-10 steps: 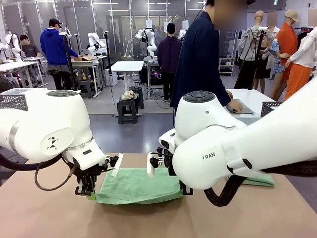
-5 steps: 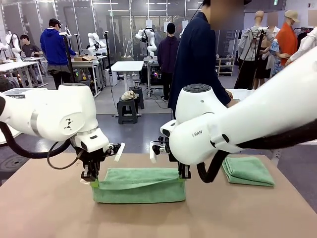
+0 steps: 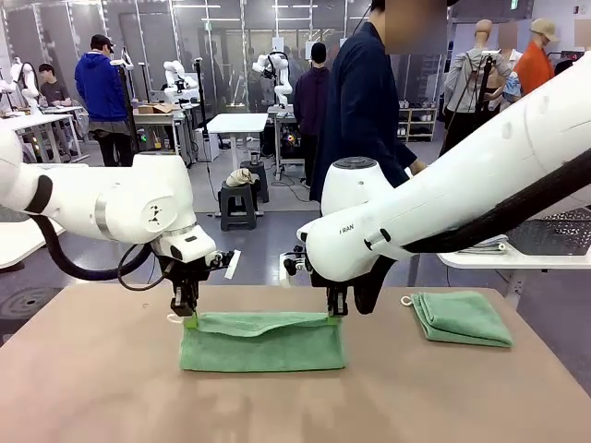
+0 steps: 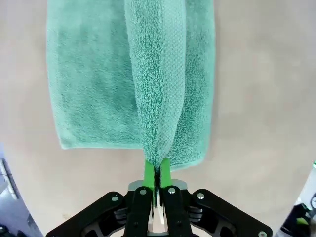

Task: Fold the towels and place them in the basket.
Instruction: When a person lays out a Towel with hook on the table, fold it in half twice.

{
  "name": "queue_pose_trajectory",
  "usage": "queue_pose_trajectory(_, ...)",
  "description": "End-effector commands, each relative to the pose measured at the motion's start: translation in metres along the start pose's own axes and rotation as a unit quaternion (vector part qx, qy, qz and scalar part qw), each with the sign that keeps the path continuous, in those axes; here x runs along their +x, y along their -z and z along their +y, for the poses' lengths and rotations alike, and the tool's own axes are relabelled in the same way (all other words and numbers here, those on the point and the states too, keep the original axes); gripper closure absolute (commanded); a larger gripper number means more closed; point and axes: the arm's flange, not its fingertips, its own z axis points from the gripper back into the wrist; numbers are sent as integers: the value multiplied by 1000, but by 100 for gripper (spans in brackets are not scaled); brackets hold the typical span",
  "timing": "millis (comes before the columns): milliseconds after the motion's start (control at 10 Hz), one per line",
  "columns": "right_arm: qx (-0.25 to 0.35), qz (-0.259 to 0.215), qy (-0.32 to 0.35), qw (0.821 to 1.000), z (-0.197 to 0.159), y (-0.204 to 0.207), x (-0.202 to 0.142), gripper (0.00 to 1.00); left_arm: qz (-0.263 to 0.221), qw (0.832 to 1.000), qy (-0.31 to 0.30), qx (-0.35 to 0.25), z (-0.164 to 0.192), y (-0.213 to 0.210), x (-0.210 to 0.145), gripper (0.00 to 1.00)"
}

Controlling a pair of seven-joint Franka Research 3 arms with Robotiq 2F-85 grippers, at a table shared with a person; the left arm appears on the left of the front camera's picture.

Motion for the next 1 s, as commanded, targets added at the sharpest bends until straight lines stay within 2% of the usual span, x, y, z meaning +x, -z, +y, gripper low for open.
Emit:
queue_pose_trajectory(0, -10, 13, 3, 1000, -17, 11, 3, 96, 9, 1000, -5, 5, 19, 6, 5, 95)
queue_pose_trajectory(300, -17, 17, 5, 1000, -32, 25, -1, 96, 17, 1000, -19, 8, 38, 21, 2, 95)
queue_pose_trajectory(700, -34, 5, 7, 999, -47, 45, -9, 96, 30, 998, -4, 50, 55, 45, 1, 95)
queue_pose_trajectory(900, -32, 4, 12, 999, -50, 55, -10, 96, 24, 999, -1, 47, 63, 51, 3, 95)
